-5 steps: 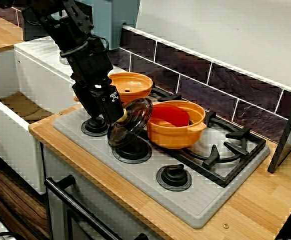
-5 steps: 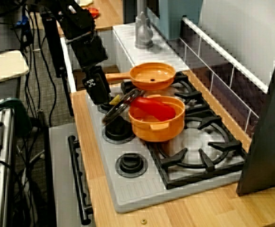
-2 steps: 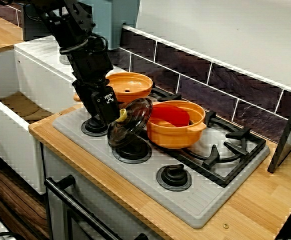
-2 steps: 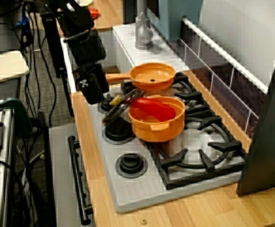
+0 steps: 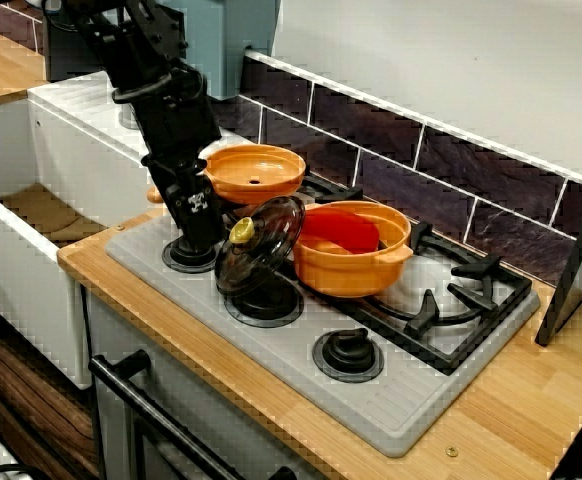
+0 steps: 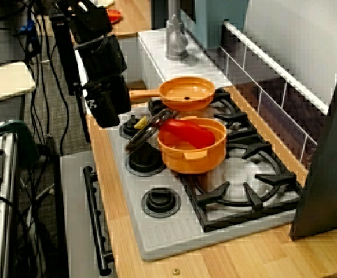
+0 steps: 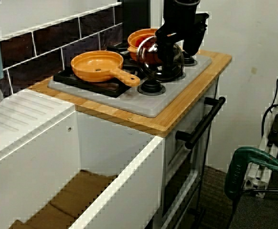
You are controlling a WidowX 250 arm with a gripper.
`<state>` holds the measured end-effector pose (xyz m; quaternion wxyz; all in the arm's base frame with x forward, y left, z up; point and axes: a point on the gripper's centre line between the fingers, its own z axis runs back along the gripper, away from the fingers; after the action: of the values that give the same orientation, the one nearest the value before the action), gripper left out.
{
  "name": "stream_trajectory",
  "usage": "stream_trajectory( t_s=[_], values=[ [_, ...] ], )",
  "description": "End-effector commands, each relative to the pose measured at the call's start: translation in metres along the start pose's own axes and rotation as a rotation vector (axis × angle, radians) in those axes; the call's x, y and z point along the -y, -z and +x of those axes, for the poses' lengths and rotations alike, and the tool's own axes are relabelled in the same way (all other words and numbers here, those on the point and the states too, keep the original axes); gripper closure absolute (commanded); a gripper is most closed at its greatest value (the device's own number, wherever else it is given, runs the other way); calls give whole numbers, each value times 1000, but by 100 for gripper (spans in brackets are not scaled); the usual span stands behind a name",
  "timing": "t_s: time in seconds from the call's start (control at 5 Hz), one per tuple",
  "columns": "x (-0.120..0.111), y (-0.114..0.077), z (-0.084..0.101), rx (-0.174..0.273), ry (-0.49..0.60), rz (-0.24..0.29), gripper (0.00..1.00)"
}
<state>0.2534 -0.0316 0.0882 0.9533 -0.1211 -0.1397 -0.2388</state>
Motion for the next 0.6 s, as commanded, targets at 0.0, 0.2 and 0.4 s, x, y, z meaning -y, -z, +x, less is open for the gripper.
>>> stream_trajectory(
  t_s=[0.0, 0.2, 0.4],
  values=[
    [-1, -6, 15, -41, 281, 61, 0],
    [1, 0, 19, -97, 363, 104, 0],
    [6, 6, 23, -146, 391, 190, 0]
  ],
)
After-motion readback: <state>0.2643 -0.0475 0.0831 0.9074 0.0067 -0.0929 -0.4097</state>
